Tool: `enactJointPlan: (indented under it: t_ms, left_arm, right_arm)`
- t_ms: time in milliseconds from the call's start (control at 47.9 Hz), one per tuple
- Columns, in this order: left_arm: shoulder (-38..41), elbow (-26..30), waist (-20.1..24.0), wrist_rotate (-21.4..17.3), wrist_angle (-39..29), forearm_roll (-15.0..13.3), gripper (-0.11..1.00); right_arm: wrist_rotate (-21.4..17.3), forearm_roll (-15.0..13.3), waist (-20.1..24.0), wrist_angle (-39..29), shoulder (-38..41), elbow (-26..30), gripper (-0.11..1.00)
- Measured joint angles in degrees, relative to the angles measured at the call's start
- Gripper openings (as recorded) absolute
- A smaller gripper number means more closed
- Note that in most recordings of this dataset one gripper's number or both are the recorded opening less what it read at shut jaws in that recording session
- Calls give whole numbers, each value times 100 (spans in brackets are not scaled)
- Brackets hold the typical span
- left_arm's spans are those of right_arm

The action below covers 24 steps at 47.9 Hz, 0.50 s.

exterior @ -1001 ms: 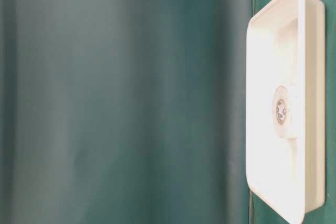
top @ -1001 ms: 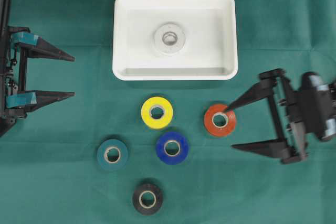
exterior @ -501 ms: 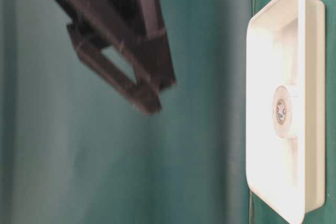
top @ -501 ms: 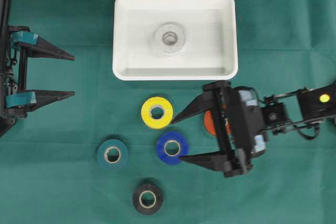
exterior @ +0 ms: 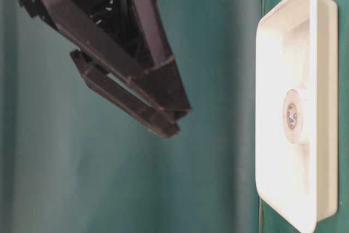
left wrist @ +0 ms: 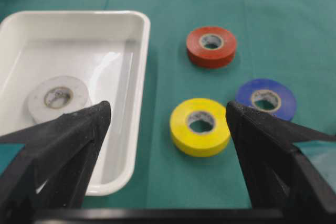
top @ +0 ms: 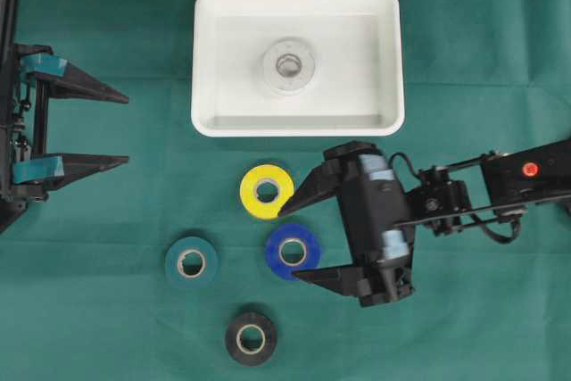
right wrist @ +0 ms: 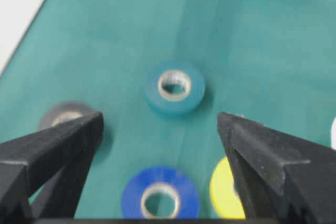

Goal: Pick up the tape from a random location and place it into the white case.
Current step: 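Move the right gripper over the blue tape roll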

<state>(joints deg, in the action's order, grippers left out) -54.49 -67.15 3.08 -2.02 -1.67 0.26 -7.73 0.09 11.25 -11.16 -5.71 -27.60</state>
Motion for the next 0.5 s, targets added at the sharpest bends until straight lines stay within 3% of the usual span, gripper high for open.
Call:
enactJointPlan:
  t_ms: [271, 501]
  left_arm:
    - [149, 0, 0, 0, 9, 0, 91]
    - [158, 0, 0, 0, 9, -9, 91]
  right_arm:
    - [-211, 0, 0, -2083, 606, 1002, 92]
    - [-211, -26, 0, -3357, 1028, 1740, 92]
